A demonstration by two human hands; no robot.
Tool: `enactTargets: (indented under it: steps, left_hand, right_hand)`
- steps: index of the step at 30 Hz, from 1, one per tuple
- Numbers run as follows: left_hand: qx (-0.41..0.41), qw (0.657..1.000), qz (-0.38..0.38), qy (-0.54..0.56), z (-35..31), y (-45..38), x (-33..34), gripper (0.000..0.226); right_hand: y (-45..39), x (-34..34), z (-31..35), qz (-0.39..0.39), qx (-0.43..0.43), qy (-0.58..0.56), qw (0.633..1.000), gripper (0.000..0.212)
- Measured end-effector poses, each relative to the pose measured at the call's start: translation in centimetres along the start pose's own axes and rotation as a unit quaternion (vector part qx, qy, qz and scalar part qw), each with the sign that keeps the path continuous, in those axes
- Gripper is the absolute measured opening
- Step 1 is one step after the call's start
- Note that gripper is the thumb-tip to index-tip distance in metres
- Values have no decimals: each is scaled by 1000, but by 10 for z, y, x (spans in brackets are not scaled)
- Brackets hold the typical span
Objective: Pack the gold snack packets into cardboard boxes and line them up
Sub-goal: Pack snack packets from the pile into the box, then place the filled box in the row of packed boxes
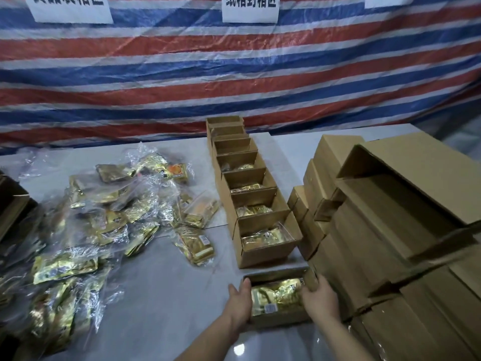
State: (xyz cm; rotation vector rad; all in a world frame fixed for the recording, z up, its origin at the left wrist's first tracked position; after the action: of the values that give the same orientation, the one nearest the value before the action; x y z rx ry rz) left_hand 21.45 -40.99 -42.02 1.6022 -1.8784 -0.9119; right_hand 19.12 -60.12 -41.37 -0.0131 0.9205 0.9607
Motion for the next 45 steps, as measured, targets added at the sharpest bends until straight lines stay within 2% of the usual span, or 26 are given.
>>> enactTargets:
  steps: [3,5,13,17,21,26,30,32,34,37,41,45]
  left_hand:
    - [-2,997,13,79,-17,-9,8,78]
    - [6,994,17,105,-28,-15,11,78]
    - [51,995,1,91,-59,-39,11,59]
    - [50,994,22,93,-63,-49,9,48]
    - [40,997,28,67,-66,-46,7,51]
    - [57,998,32,-2,-69,-36,-3,58]
    - [56,998,9,-24,-74,-23,-24,68]
    - [82,996,-9,-20,-74,-16,-42,68]
    - [112,993,-27,-16,-77,-5,-63,65]
    - [144,987,-61,-28,-81,20,-101,60]
    - [179,977,-107,-28,-81,62,-154,42]
    - [218,964,-140,-55,-84,101,-200,36]
  right_hand:
    - [-27,-1,11,7,-7,-26,1000,10]
    - [-44,-1,19,14,-18,-38,999,9]
    - [-90,11,43,22,-70,-33,997,18]
    - [-97,13,47,32,-74,-35,996,10]
    - [-97,13,50,22,-67,-25,997,5]
    - [-86,10,53,-12,-81,30,996,16]
    - [-63,7,70,-58,-140,110,982,41]
    - [-49,7,82,-80,-163,159,970,53]
    - [-34,11,95,-89,-184,188,961,57]
    - [-5,23,119,-52,-206,184,960,51]
    - [43,48,151,26,-232,132,963,33]
    - [87,71,182,64,-251,55,964,24]
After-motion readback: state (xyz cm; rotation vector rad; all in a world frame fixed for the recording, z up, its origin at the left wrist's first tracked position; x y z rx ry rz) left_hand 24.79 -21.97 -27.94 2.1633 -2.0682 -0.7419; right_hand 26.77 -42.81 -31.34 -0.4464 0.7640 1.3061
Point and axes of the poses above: each hand's wrist, its own y-axis away from the middle knuckle, its own x-axis out of the palm, z = x × y, the point moved 1 cm from there along -y, towards the middle knuckle
